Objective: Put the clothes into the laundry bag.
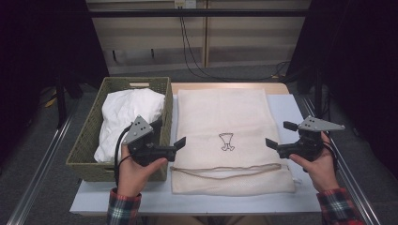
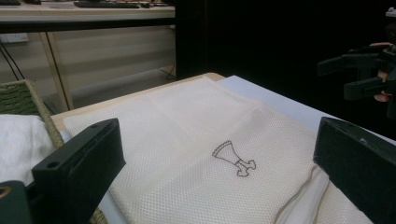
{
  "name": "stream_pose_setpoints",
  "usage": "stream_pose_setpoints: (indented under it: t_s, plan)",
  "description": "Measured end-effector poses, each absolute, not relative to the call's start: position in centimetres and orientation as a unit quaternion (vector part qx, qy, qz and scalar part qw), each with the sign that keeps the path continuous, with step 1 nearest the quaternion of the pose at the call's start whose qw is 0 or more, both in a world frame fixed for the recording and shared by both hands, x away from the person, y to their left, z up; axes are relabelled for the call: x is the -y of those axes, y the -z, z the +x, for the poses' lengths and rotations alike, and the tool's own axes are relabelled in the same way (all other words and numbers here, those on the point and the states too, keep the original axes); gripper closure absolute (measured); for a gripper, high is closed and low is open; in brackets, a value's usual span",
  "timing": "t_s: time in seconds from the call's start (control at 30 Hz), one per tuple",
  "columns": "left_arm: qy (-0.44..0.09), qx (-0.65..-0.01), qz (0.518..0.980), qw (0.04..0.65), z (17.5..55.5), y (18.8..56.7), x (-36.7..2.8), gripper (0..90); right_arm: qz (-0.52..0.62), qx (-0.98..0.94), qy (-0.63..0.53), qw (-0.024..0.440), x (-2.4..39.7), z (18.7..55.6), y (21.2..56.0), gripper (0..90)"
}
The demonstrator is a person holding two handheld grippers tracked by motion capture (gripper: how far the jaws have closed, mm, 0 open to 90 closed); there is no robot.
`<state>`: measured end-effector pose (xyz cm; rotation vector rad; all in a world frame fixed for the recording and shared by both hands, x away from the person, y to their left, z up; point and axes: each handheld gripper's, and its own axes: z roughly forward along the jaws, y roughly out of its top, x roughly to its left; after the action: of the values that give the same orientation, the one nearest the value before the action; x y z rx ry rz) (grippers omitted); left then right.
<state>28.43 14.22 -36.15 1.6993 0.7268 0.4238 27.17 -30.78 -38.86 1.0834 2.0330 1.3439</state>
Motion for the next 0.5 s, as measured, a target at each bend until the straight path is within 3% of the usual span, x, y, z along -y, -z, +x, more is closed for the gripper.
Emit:
stream_pose_setpoints:
  t_s: [0.5]
  plan:
    - [-0.176,-0.306,0.734,0.58,28.2,36.4,-14.2,1.6,0.369,-0.79,-0.451,0.19,26.6,28.3,41.4,3.3]
